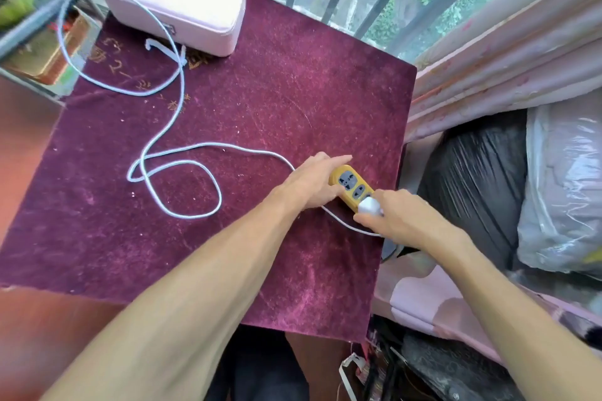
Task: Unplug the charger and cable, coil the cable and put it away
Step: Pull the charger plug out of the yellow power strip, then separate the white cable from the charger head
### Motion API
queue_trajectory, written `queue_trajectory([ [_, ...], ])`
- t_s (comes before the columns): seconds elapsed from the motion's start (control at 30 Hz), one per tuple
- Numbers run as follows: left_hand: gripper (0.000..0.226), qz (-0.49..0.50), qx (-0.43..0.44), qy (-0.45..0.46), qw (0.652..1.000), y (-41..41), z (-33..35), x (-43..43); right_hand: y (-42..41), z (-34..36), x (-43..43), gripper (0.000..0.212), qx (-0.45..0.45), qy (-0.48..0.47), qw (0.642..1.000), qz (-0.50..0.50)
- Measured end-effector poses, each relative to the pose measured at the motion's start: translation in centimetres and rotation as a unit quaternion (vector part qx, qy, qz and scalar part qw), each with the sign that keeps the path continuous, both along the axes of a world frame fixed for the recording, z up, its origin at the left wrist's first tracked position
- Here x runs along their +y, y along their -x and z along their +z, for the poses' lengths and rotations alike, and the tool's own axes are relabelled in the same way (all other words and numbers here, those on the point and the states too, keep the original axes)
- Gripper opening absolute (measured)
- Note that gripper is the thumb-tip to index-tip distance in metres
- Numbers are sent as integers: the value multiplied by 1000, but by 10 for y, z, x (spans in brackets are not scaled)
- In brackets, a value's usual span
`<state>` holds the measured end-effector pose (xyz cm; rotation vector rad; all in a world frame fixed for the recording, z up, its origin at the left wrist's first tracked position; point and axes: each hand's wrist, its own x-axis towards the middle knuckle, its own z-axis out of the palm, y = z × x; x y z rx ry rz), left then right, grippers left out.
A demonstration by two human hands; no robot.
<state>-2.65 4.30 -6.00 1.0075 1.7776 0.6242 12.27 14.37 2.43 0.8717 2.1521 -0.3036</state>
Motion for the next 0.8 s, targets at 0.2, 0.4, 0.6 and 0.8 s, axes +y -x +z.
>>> queue_trajectory([
  [0.2, 26, 273, -189, 29, 943, -17, 117, -114, -43, 118, -78, 38, 274, 132, 925, -229],
  [0.4, 25, 350, -292, 89, 886, -33, 258, -221, -53, 220, -133, 29, 381, 160, 865, -285],
  [0.6, 30, 351, -330, 44, 875, -55, 341, -228, -58, 270, -181, 38, 473, 130, 834, -253],
  [0.8, 33, 307, -350, 1, 885, -71, 369, -212, -66, 284, -199, 36, 517, 134, 820, -203],
])
